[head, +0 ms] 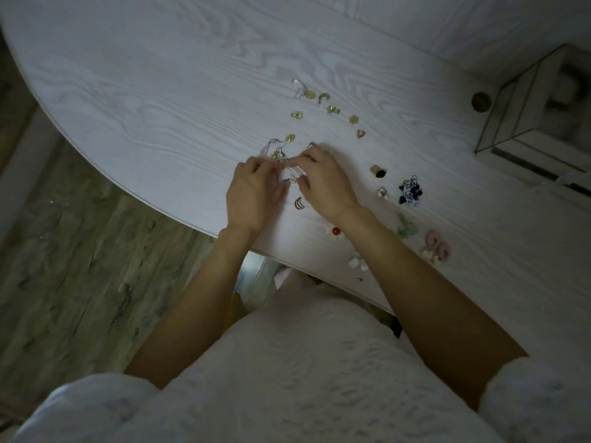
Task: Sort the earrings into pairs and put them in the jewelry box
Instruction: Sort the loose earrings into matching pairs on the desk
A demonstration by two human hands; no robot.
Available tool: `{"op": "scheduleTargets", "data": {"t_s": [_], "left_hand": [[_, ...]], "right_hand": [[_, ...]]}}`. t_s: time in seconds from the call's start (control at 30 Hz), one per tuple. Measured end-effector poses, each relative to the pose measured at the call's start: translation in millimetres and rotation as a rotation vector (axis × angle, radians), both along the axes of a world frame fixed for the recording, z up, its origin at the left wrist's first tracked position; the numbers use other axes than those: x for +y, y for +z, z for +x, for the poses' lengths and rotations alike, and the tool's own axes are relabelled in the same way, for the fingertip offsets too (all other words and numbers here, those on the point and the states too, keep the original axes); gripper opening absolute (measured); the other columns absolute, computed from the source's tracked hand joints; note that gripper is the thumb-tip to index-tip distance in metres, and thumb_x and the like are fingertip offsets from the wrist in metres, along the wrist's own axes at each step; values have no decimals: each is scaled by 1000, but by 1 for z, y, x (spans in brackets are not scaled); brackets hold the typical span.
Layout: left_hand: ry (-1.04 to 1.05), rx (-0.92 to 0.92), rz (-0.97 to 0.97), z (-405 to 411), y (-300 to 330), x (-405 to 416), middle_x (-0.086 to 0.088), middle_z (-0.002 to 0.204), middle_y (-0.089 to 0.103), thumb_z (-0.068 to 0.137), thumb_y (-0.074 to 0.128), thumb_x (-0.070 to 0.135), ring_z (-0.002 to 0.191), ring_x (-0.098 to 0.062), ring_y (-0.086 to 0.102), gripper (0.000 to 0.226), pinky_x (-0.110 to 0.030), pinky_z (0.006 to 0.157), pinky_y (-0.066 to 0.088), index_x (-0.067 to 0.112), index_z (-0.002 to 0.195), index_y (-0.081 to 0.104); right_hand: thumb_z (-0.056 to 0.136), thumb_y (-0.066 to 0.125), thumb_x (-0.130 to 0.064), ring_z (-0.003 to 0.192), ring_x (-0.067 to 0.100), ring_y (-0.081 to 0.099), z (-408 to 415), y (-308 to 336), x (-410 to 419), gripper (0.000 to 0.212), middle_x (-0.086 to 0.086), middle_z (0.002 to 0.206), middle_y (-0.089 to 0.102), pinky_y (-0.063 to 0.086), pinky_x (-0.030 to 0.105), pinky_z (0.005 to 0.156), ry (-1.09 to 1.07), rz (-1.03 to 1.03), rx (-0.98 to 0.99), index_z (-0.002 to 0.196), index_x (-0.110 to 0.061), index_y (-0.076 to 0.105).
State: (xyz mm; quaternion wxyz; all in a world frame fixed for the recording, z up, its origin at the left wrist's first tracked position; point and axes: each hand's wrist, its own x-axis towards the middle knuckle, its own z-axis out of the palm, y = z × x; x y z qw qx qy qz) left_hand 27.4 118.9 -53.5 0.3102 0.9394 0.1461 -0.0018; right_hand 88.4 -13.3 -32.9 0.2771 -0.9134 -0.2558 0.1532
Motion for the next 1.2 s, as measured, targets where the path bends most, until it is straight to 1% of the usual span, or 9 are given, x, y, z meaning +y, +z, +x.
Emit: {"op": "scheduleTargets", "data": {"t_s": [0.2, 0.3, 0.43, 0.67, 0.77, 0.87, 1.0, 1.1, 1.2], "left_hand": [[-6, -40, -8, -4, -5, 9, -5, 99, 60, 85, 63, 21, 92, -25, 52, 8, -28, 67, 39, 16, 90, 66], [13, -28, -65, -8, -4, 10, -9, 97, 59, 84, 63, 15, 88, -25, 54, 13, -27, 71, 40, 12, 96, 66], [4, -15, -109, -6, 0, 3, -7, 96, 61, 82, 62, 10, 87, -21, 57, 31, -27, 76, 42, 14, 112, 62], [5, 13, -118, 0, 2, 2, -7, 100, 62, 82, 63, 13, 89, -21, 57, 34, -32, 79, 47, 13, 116, 58], [-82, -59, -30, 0, 1, 4, -11, 112, 56, 81, 66, 15, 97, -25, 54, 39, -27, 77, 41, 14, 119, 56], [-208, -130, 81, -2, -3, 5, -11, 115, 56, 81, 65, 10, 101, -29, 53, 34, -32, 71, 45, 14, 114, 59], [-233, -154, 101, -6, -5, 10, -5, 108, 63, 83, 62, 13, 94, -27, 55, 21, -31, 64, 45, 16, 104, 66], [-233, -174, 126, -10, -4, 11, -2, 102, 66, 86, 63, 17, 88, -26, 56, 10, -25, 61, 38, 17, 94, 68], [-189, -158, 133, -19, -5, 16, -3, 98, 65, 86, 62, 18, 87, -26, 56, 8, -28, 60, 42, 15, 92, 67]], "right_hand": [[83, 61, 0, 93, 25, 58, 3, -1, -16, 24, 11, 109, 58, 51, 38, 84, -75, -14, 33, 106, -6, 62], [82, 67, -11, 88, 23, 59, 2, 2, -15, 28, 10, 108, 58, 52, 38, 81, -141, -3, 81, 109, -8, 58], [83, 68, -25, 95, 20, 58, 0, 1, -2, 31, 5, 108, 60, 49, 34, 77, -173, -116, 47, 109, -12, 56], [85, 64, -17, 91, 20, 57, 0, -2, 9, 14, 5, 99, 62, 48, 32, 75, -153, -143, 55, 97, -11, 60], [85, 64, -11, 91, 22, 58, 2, -1, 8, 14, 8, 101, 61, 50, 35, 81, -81, -113, 83, 98, -10, 59], [82, 68, -8, 87, 18, 59, 7, 0, 4, 19, 8, 99, 62, 52, 35, 84, -80, -46, 139, 99, -9, 61], [83, 67, -8, 87, 14, 60, 15, 4, -7, 25, 8, 104, 65, 51, 26, 84, -147, 3, 161, 108, -8, 64], [84, 65, -9, 87, 18, 62, 16, 5, -12, 18, 10, 102, 65, 53, 30, 82, -151, 27, 111, 102, -8, 67], [85, 65, -14, 81, 11, 58, 11, 6, -12, 9, 7, 100, 63, 52, 27, 77, -132, 75, 79, 93, -11, 67]]}}
